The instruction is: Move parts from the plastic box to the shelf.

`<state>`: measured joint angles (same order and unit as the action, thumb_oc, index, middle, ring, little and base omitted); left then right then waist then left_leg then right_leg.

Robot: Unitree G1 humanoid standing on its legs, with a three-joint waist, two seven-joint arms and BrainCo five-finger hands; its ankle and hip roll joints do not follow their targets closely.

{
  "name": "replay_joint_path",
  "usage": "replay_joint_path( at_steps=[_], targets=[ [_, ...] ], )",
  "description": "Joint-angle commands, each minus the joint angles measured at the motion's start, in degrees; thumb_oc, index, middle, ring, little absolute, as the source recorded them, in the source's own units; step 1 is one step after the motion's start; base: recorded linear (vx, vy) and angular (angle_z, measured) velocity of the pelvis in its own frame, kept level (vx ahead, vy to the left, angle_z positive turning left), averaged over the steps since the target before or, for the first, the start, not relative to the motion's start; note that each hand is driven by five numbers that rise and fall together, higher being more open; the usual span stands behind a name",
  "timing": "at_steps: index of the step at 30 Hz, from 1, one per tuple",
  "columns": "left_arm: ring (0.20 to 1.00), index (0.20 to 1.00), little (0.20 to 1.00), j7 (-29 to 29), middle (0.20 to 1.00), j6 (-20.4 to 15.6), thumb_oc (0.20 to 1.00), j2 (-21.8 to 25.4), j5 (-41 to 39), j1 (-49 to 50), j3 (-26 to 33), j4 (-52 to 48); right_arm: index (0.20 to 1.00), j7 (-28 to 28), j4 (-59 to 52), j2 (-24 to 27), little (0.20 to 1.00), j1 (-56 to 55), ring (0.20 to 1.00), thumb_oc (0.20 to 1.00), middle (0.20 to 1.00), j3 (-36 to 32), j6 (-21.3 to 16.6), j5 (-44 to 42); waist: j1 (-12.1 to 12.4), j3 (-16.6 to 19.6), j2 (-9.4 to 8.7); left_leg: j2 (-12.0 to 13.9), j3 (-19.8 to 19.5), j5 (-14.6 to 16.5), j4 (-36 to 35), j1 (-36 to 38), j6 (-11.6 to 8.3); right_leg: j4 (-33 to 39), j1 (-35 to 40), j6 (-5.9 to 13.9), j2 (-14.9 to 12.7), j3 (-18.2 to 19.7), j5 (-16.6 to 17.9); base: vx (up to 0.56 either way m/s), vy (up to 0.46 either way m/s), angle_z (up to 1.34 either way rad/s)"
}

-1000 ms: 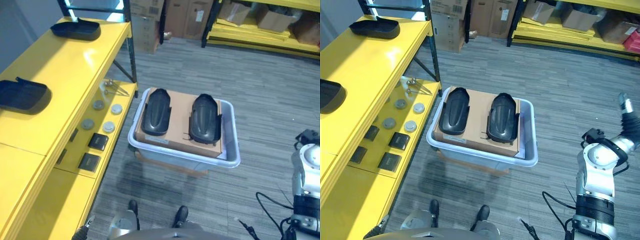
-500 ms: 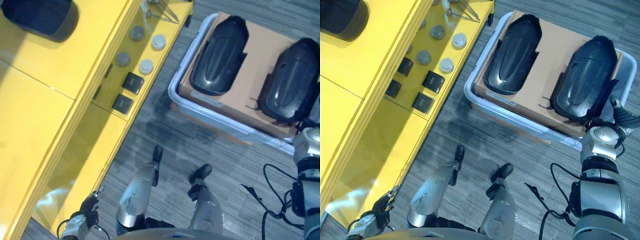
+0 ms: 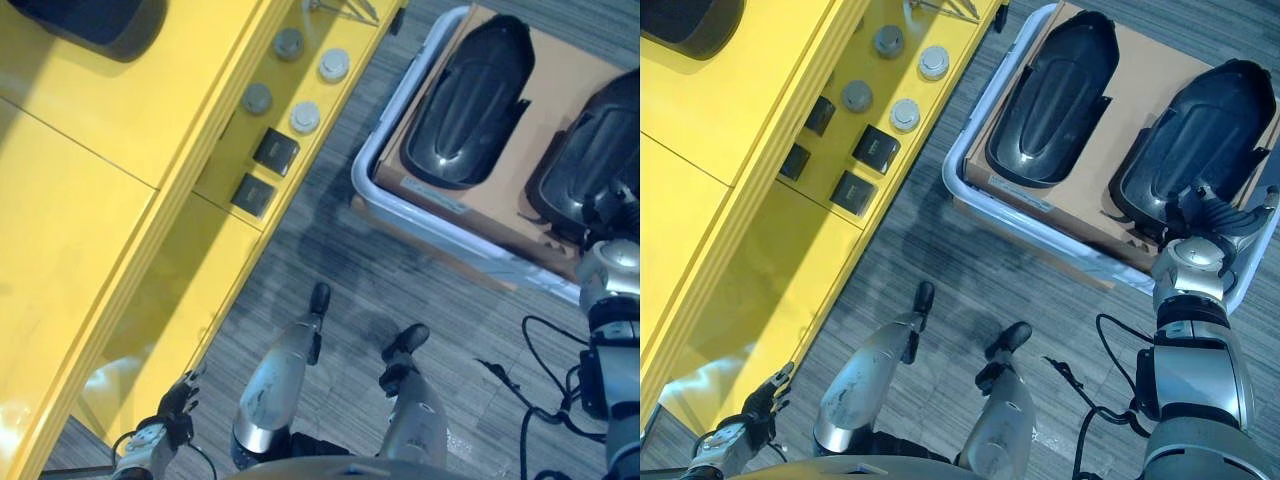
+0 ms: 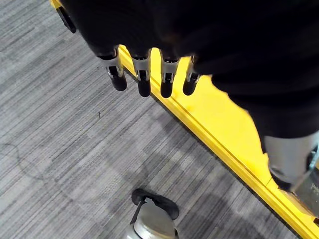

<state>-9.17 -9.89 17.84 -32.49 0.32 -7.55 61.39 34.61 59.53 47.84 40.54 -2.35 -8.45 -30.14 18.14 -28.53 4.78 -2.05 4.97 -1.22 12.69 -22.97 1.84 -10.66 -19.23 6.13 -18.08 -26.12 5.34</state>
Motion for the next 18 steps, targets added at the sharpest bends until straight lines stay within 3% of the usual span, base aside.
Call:
replay_joint_path(
  at_steps=[1, 15, 16, 17, 18],
  targets=[
    [1.000, 1.000, 1.000, -0.8, 1.000, -0.6, 1.000, 2.7, -1.6, 3.6, -1.8, 0.4, 1.000, -1.1, -1.3, 2.7, 1.000, -3.5, 1.000, 1.000, 1.000, 2.6, -0.3, -2.2, 0.2, 3.7, 0.26, 3.1, -2.0, 0.0, 0.0, -4.8, -5.40, -2.8, 2.3, 5.57, -2.2, 1.8, -6.9, 0.00, 0.000, 0.00],
    [1.000, 1.000, 1.000, -1.1, 1.000, -0.6, 1.000, 2.3, -1.9, 3.7, -2.9, -0.3, 1.000, -4.2, -1.6, 0.3, 1.000, -4.1, 1.000, 1.000, 1.000, 2.9, 1.3, -4.4, -0.1, 2.8, 0.75, 2.9, -1.9, 0.0, 0.1, -5.1, -5.40, -3.3, 1.3, 5.57, -2.3, 2.2, -6.8, 0.00, 0.000, 0.00],
    [1.000, 1.000, 1.000, -1.3, 1.000, -0.7, 1.000, 2.4, -2.2, 3.7, -2.8, -0.2, 0.448, -5.1, -1.6, 0.3, 0.448, -4.0, 0.448, 0.448, 0.448, 3.1, 1.9, -4.4, -0.1, 2.9, 0.77, 2.8, -1.9, -0.1, 0.0, -5.1, -5.41, -3.4, 1.2, 5.60, -2.3, 2.3, -6.8, 0.00, 0.000, 0.00],
    [1.000, 1.000, 1.000, -1.5, 1.000, -0.8, 1.000, 2.5, -2.4, 3.8, -2.6, -0.1, 0.200, -5.2, -1.8, 0.1, 0.200, -4.1, 0.200, 0.200, 0.200, 3.3, 2.7, -3.8, -0.2, 3.0, 0.73, 2.8, -1.9, -0.1, 0.1, -5.1, -5.40, -3.5, 1.0, 5.59, -2.3, 2.5, -6.8, 0.00, 0.000, 0.00],
    [1.000, 1.000, 1.000, -1.6, 1.000, -0.6, 1.000, 2.5, -2.3, 3.7, -2.4, -0.2, 0.200, -6.2, -2.1, -0.2, 0.200, -4.4, 0.200, 0.200, 0.200, 3.4, 2.9, -3.9, -0.3, 2.9, 0.78, 2.8, -1.8, 0.0, 0.1, -5.1, -5.43, -3.5, 1.0, 5.60, -2.3, 2.5, -6.8, 0.00, 0.000, 0.00]
  ],
)
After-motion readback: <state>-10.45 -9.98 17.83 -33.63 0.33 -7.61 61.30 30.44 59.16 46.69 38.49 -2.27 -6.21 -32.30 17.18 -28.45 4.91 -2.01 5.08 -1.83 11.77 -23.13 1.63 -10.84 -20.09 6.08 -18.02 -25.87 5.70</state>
